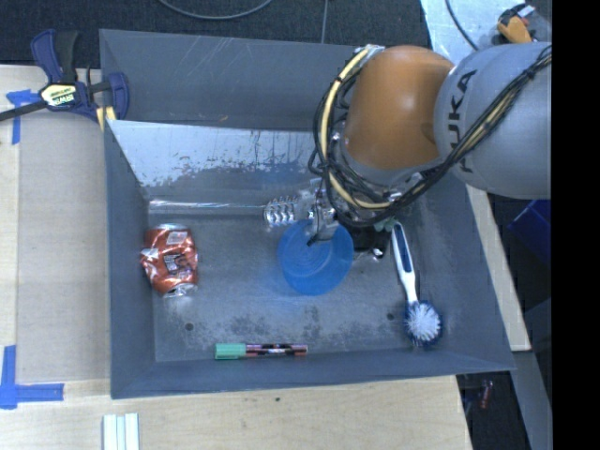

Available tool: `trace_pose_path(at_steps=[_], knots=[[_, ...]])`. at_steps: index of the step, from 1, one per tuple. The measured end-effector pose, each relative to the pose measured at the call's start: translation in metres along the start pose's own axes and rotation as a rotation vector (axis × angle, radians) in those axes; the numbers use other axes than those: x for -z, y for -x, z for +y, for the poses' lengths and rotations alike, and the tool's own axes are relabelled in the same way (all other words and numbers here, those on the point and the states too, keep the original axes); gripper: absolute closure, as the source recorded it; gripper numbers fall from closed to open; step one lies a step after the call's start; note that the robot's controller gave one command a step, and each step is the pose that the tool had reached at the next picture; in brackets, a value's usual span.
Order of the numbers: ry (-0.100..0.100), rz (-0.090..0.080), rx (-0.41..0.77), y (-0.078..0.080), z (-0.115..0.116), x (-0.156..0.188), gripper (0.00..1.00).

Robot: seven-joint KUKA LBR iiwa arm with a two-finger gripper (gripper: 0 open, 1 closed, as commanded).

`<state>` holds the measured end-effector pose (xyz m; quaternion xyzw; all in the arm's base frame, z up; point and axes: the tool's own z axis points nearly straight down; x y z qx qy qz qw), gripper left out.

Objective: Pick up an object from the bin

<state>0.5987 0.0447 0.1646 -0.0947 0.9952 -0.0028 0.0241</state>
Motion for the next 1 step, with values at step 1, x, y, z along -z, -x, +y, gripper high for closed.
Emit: trace_pose_path(at_steps=[1], knots=[[-0.001,0.001,-0.008,0.0106,-0.0001,0.0379,1.0]])
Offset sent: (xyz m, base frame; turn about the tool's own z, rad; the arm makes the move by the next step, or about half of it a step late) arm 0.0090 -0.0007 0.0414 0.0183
